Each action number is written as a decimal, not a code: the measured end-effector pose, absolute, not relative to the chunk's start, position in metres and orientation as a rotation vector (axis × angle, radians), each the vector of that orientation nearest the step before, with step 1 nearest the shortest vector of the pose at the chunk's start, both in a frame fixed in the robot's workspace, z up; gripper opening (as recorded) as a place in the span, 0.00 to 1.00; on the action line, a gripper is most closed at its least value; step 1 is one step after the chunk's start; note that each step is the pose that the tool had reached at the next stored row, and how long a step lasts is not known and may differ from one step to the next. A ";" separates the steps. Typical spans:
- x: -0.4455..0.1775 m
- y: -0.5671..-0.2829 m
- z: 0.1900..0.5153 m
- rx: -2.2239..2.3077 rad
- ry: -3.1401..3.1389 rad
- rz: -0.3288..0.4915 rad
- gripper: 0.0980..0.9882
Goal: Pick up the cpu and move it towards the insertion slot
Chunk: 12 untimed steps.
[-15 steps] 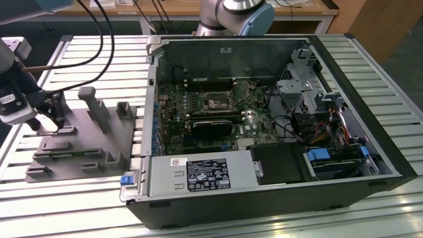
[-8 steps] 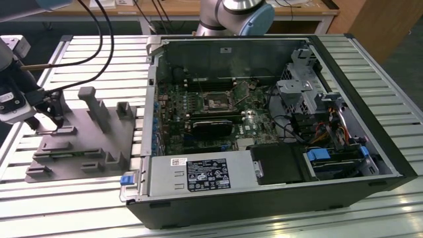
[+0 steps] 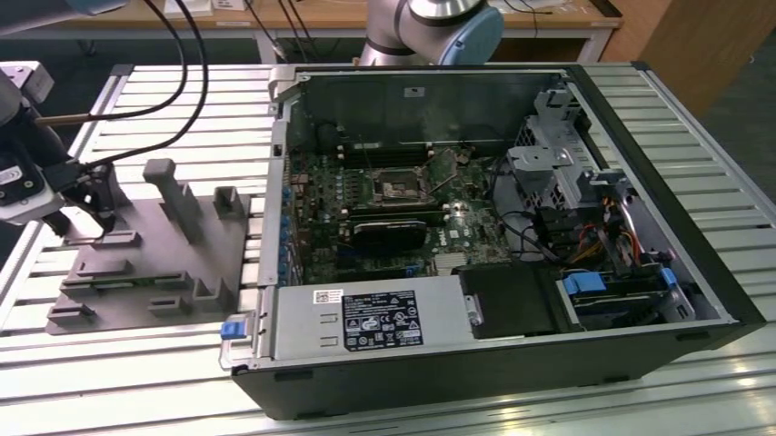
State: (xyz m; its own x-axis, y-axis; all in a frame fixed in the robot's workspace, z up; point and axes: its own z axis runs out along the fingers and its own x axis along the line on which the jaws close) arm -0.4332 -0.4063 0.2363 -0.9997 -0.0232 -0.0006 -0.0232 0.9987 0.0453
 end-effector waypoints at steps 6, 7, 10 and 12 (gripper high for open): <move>-0.433 -0.406 0.240 -0.036 3.140 0.071 0.50; -0.433 -0.406 0.241 -0.036 3.140 0.071 0.50; -0.433 -0.406 0.243 -0.036 3.140 0.071 0.50; -0.433 -0.406 0.244 -0.036 3.140 0.071 0.50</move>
State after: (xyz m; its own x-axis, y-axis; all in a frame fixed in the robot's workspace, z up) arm -0.4332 -0.4063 0.2438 -0.9997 -0.0231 -0.0009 -0.0231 0.9987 0.0455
